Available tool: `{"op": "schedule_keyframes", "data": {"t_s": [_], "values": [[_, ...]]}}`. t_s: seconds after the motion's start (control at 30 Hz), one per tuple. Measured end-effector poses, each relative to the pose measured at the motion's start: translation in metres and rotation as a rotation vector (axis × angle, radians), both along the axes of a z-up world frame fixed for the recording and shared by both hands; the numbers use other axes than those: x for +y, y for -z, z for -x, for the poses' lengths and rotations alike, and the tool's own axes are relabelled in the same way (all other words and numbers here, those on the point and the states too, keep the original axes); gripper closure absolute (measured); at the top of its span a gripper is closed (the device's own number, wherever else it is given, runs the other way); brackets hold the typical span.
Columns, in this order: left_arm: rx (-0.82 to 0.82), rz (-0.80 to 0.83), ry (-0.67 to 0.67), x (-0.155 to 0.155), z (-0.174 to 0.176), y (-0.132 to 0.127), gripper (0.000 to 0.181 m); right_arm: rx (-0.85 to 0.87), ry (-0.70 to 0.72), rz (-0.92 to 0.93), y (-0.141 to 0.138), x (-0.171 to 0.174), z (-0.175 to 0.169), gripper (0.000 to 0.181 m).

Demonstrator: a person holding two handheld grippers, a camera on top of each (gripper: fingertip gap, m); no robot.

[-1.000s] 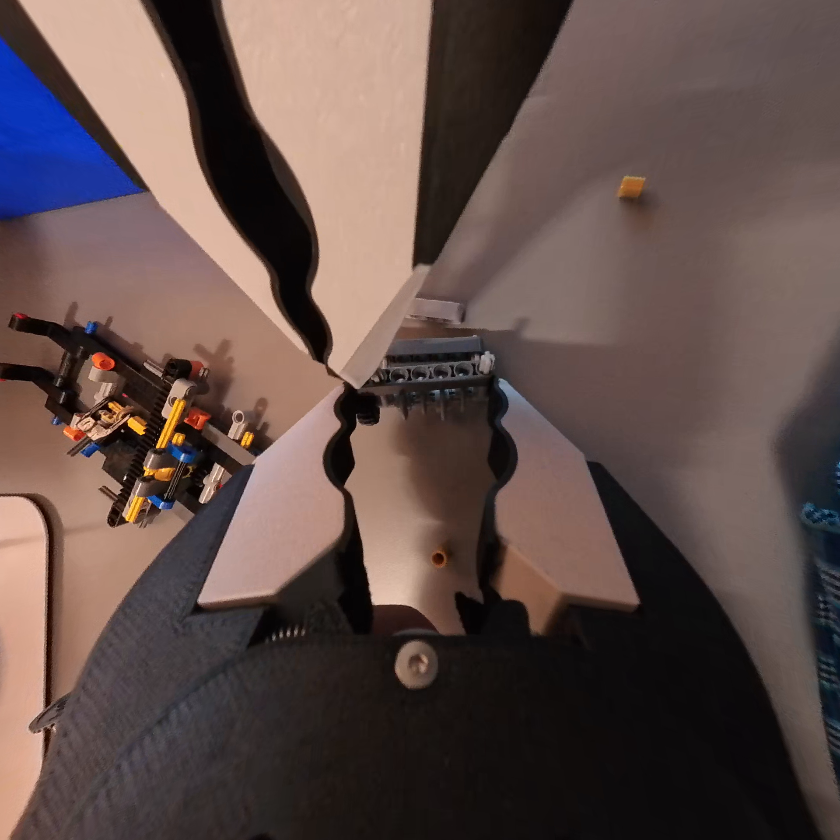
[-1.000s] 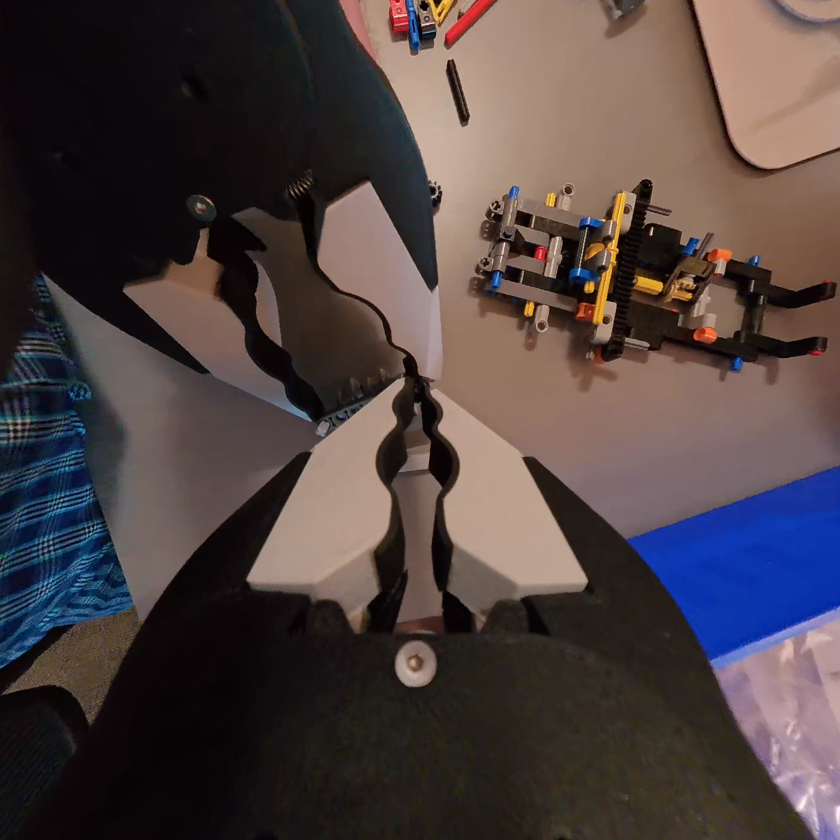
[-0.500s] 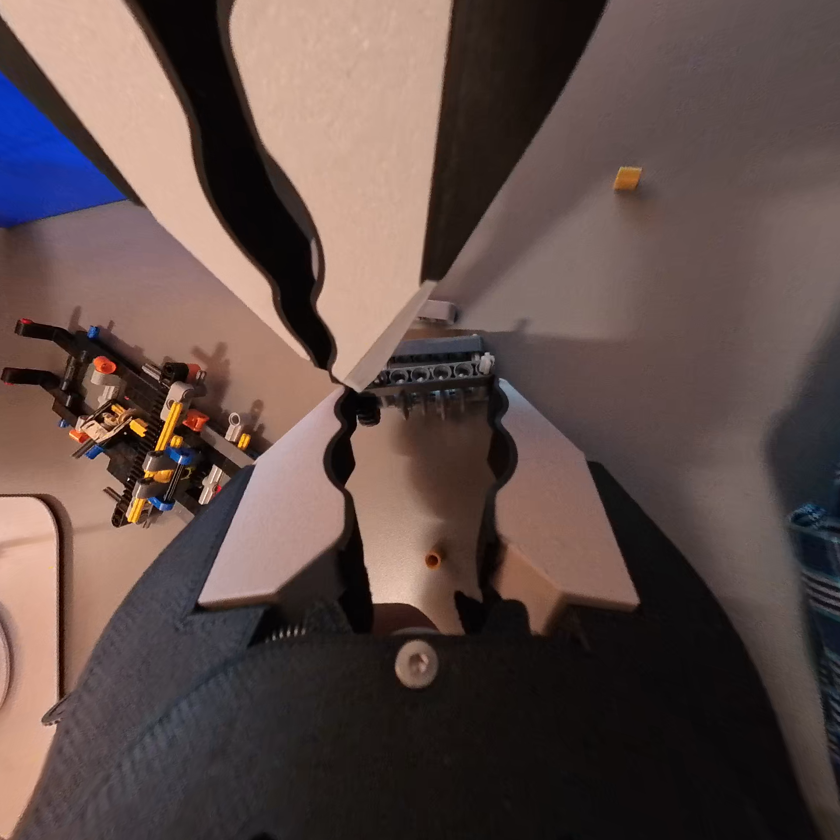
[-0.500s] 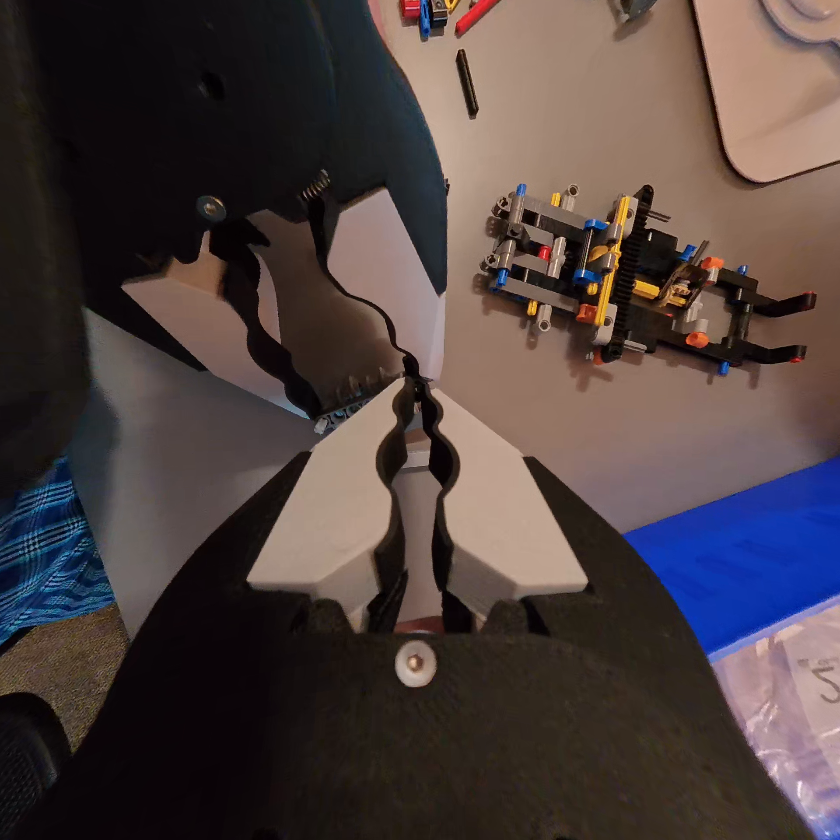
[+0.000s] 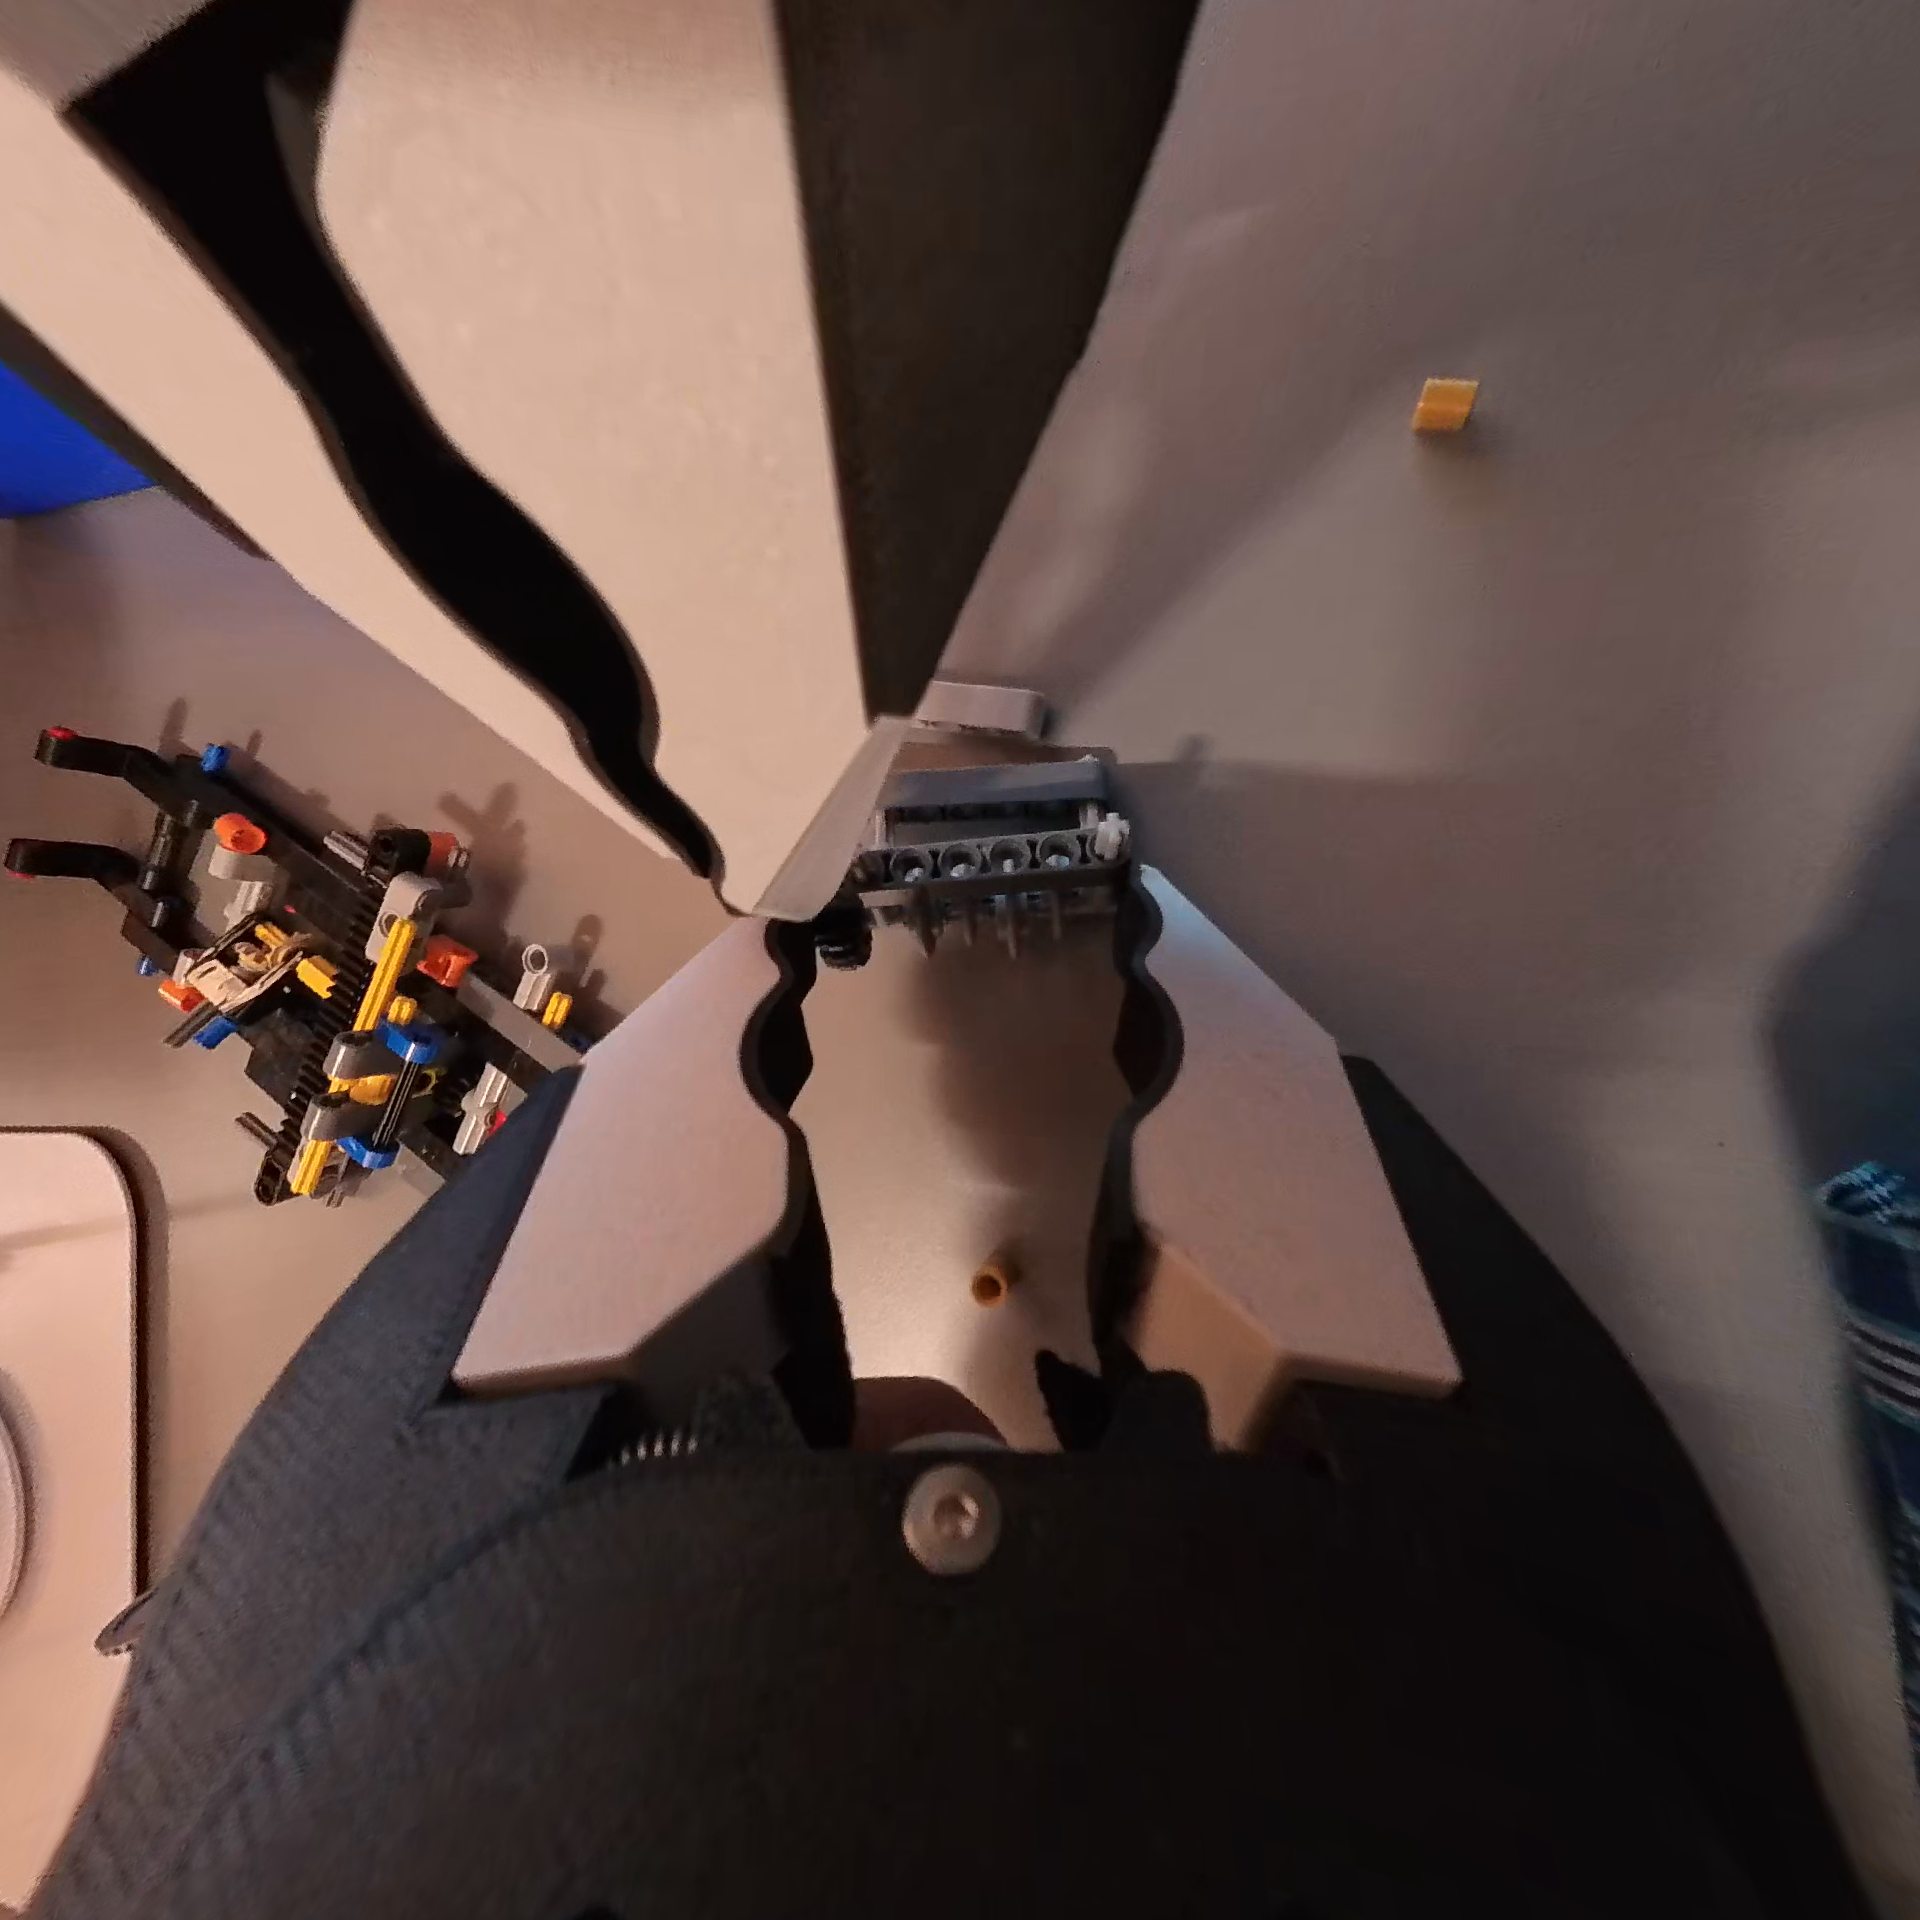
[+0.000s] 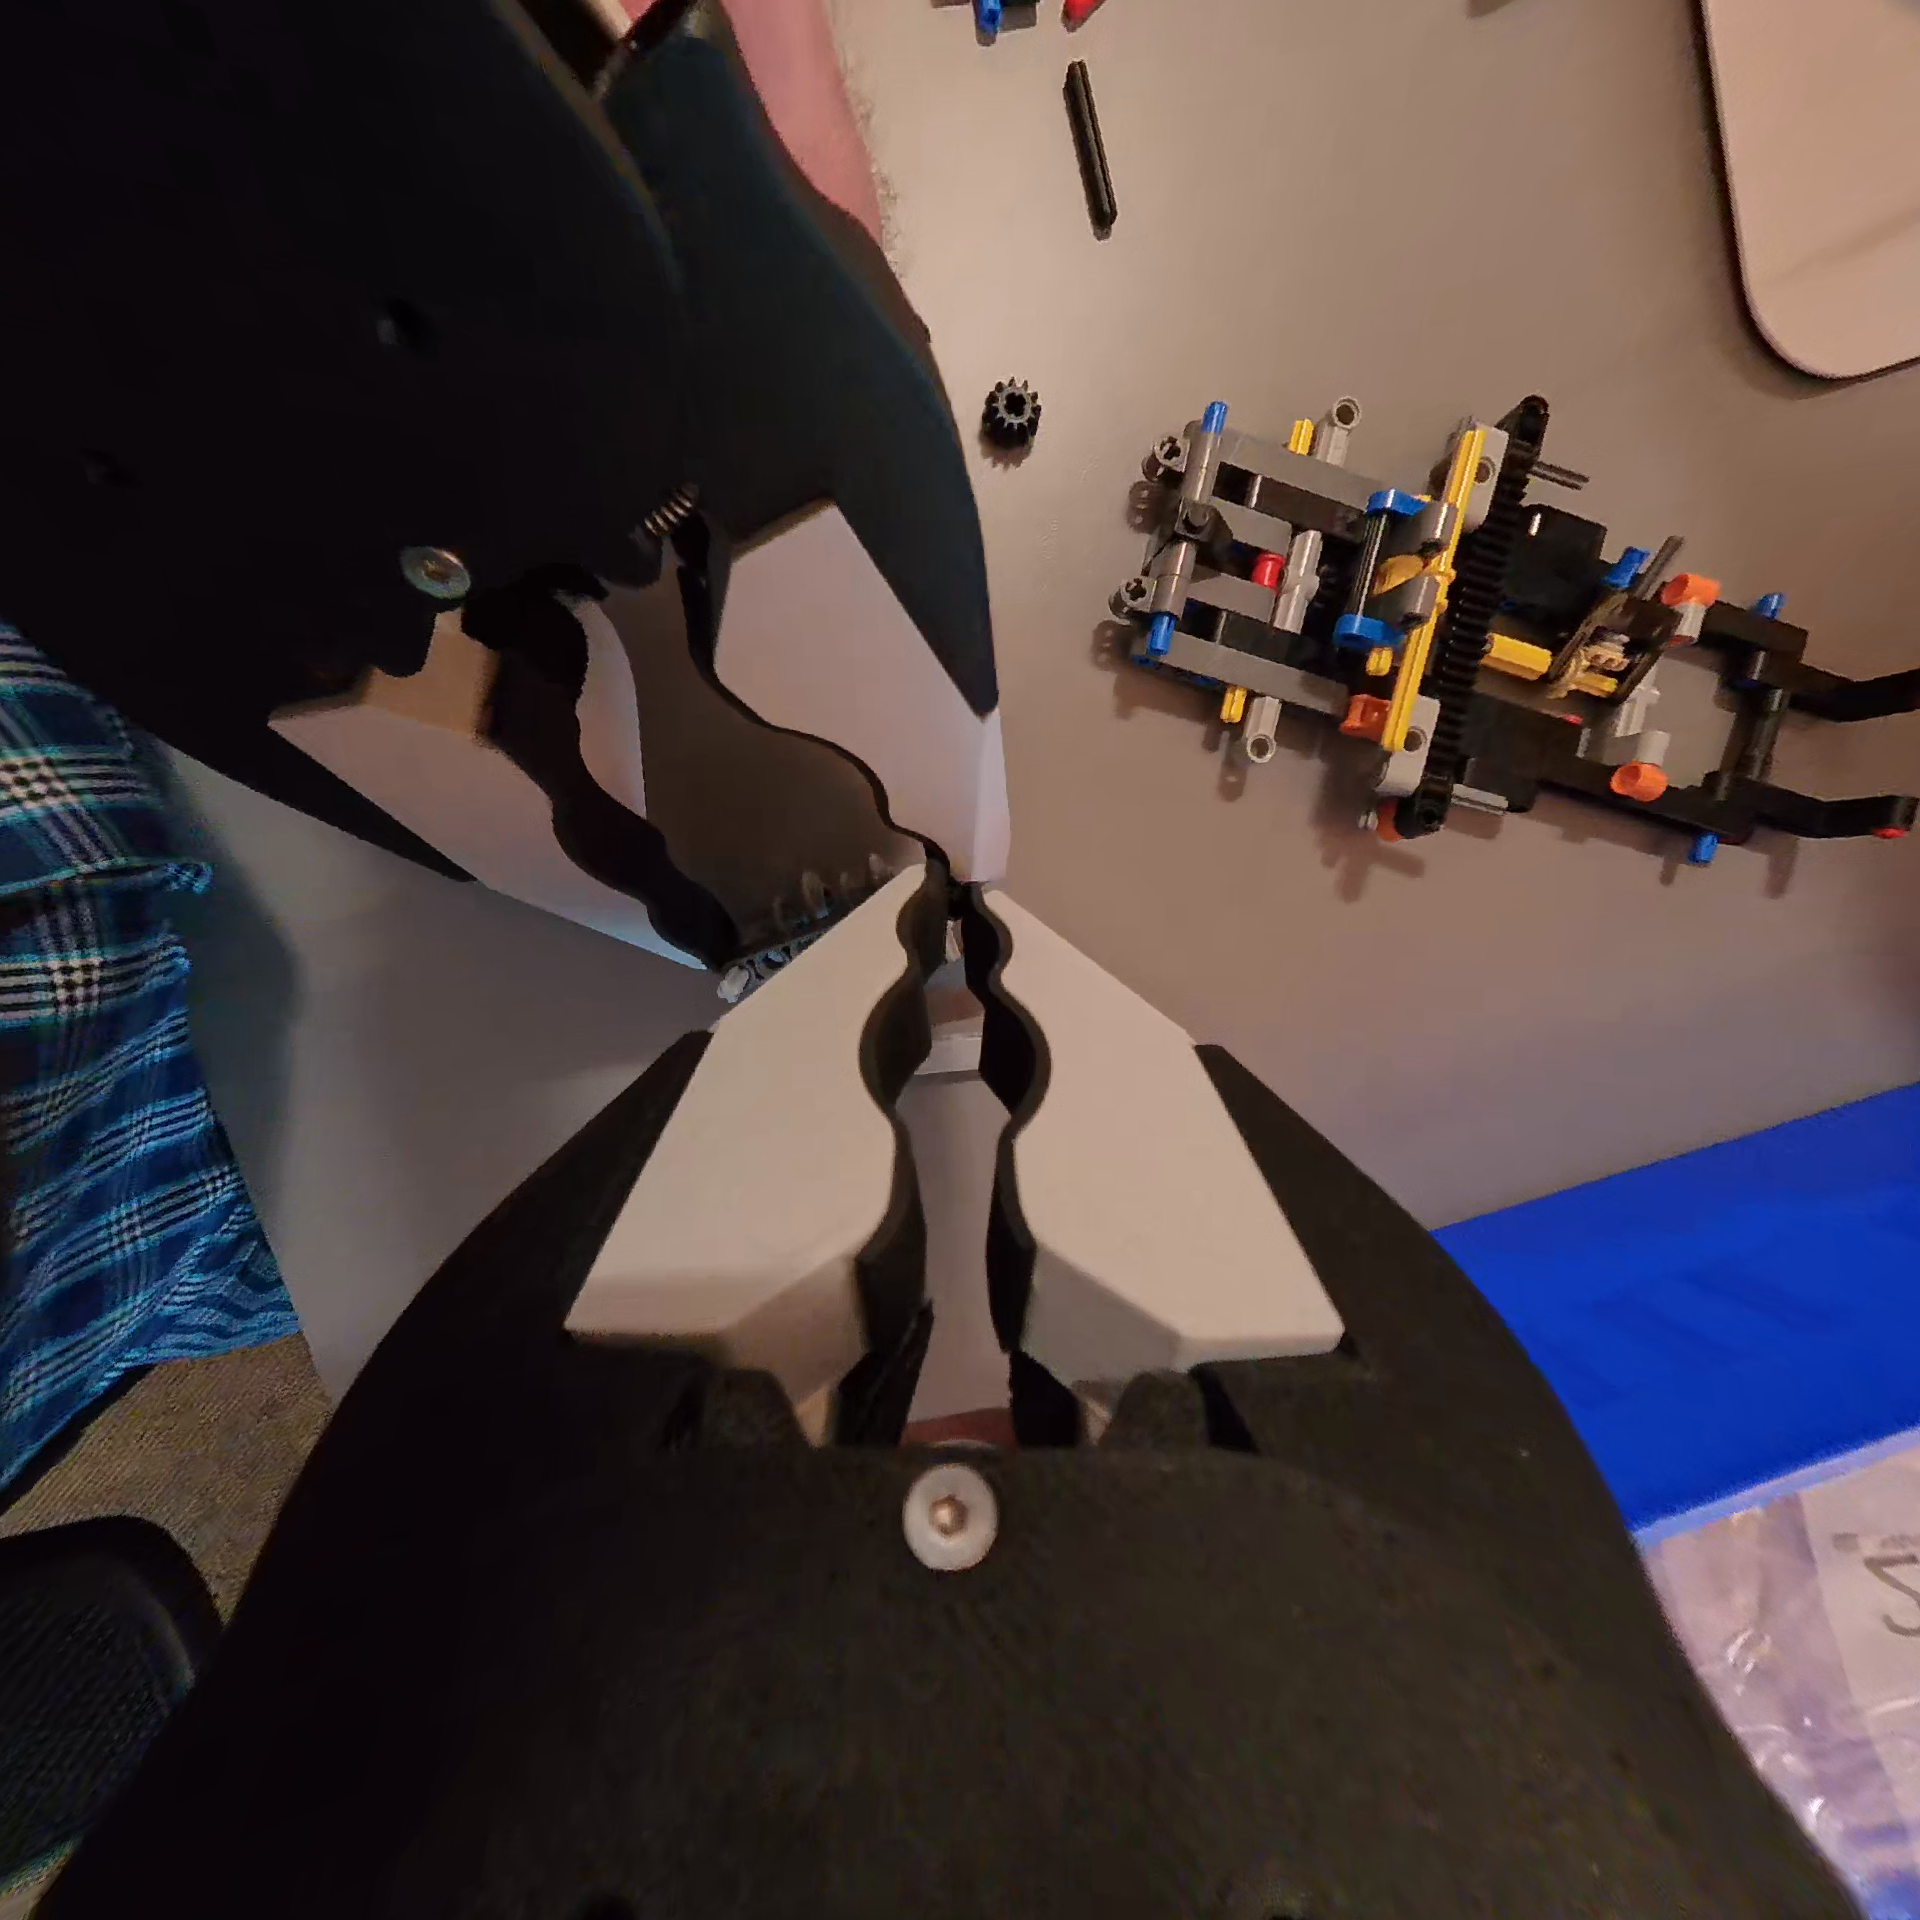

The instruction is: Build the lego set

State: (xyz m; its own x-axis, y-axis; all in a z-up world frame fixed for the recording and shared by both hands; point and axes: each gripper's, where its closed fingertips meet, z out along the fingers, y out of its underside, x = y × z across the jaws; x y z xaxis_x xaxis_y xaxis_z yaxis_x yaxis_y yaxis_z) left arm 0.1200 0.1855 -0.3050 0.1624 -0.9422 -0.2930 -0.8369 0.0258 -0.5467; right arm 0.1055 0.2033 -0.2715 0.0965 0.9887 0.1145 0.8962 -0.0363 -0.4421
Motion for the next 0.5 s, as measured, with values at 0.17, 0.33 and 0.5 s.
{"op": "schedule_keyframes", "data": {"t_s": [0.17,0.33,0.5], "values": [[-0.002,0.008,-0.004,0.0005,0.0006,0.0005,0.126,-0.012,-0.007,0.001,0.0011,0.0006,0.0005,0.181],[-0.001,0.013,-0.002,0.0000,0.0005,0.0014,0.126,0.010,0.006,0.005,0.0029,0.0002,-0.0009,0.181],[-0.014,0.031,-0.006,0.0004,0.0006,0.0024,0.126,0.041,0.022,-0.006,0.0035,0.0011,-0.0006,0.181]]}}
